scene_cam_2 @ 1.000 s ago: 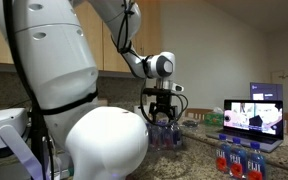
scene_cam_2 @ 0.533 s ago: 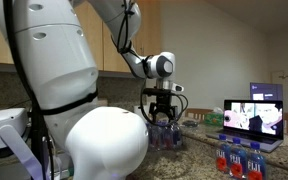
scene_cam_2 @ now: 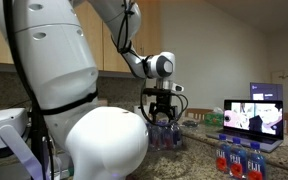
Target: Move the bottles to the left side of the counter
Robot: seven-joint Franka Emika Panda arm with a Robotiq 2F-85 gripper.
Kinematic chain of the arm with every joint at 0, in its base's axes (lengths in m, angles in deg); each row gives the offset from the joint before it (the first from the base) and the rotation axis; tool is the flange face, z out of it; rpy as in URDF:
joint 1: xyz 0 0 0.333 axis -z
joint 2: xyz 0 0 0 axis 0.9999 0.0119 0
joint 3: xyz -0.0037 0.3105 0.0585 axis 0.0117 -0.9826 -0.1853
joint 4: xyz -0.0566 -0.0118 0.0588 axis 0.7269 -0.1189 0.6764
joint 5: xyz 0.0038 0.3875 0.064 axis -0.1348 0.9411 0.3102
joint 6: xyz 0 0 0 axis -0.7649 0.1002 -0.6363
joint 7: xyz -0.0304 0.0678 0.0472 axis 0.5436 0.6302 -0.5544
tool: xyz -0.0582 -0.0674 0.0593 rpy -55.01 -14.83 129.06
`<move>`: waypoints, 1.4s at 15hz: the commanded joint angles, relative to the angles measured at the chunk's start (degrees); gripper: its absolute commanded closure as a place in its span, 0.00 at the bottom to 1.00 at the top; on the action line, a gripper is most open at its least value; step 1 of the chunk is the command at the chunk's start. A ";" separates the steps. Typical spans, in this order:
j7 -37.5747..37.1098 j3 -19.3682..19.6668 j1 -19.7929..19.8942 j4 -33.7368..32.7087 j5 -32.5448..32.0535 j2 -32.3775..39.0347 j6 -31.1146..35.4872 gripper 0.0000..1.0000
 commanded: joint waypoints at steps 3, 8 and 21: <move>3.26 2.68 2.95 -4.72 -4.44 2.15 -2.88 0.00; 6.79 8.09 8.94 -16.97 -12.83 9.89 -4.55 0.00; 19.65 12.34 12.53 -36.05 -7.91 32.22 -5.81 0.00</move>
